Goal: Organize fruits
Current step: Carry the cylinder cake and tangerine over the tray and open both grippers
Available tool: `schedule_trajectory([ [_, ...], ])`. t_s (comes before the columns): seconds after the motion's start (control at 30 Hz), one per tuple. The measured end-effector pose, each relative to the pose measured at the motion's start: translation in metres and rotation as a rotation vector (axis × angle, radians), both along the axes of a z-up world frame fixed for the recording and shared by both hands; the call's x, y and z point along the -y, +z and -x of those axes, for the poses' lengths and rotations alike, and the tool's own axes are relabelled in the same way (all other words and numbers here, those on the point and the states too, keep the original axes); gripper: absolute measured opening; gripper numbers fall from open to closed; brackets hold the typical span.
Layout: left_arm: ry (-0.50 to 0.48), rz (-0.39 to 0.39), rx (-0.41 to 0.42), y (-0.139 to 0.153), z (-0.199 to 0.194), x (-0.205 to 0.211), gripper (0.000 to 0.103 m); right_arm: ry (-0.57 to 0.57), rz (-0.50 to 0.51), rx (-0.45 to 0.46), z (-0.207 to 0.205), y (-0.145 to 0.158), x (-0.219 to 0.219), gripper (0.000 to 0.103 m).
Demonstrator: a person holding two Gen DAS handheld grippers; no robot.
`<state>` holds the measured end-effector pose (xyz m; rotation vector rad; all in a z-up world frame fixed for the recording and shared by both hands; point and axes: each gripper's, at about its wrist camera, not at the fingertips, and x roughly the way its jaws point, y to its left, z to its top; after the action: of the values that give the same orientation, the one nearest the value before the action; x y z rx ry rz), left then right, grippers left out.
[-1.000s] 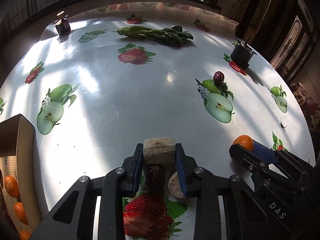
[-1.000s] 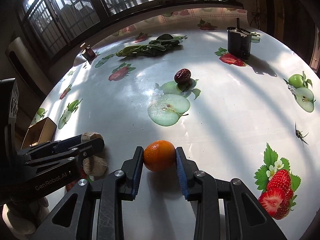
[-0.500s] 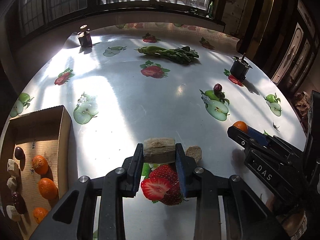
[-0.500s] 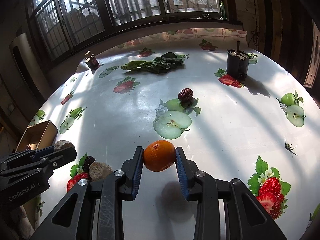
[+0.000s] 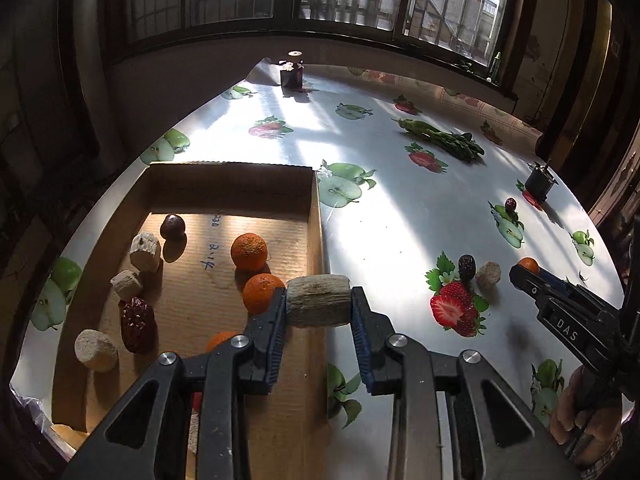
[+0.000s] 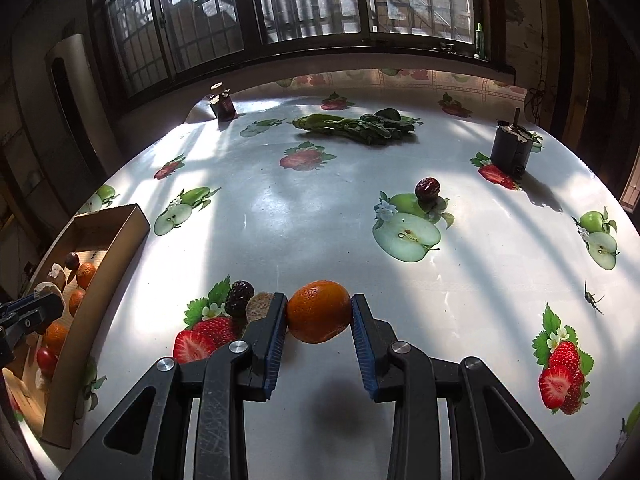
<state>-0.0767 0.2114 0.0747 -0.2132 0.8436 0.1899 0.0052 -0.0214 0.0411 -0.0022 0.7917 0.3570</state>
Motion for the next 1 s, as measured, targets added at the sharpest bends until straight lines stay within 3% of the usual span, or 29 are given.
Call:
schedule_trajectory([
  [0.4, 0.176, 0.039, 0.02, -0.009, 0.046, -0.092, 0.03, 0.256, -0.067, -0.011, 0.055, 0.037, -0.118, 0.035],
  [0.57, 0.224, 0.087, 0.018, -0.019, 0.061, -0.125, 0.03, 0.346, -0.093, -0.065, 0.065, 0.031, -0.166, 0.035],
  [0.73, 0.225, 0.107, 0.012, -0.025, 0.058, -0.134, 0.03, 0.397, -0.059, -0.085, 0.075, 0.018, -0.203, 0.035],
  [0.87, 0.222, 0.113, 0.012, -0.031, 0.054, -0.134, 0.03, 0.41, -0.022, -0.086, 0.067, 0.014, -0.224, 0.035],
  [1.0, 0.222, 0.126, 0.019, -0.033, 0.055, -0.137, 0.03, 0.427, -0.033, -0.145, 0.05, 0.003, -0.236, 0.035],
])
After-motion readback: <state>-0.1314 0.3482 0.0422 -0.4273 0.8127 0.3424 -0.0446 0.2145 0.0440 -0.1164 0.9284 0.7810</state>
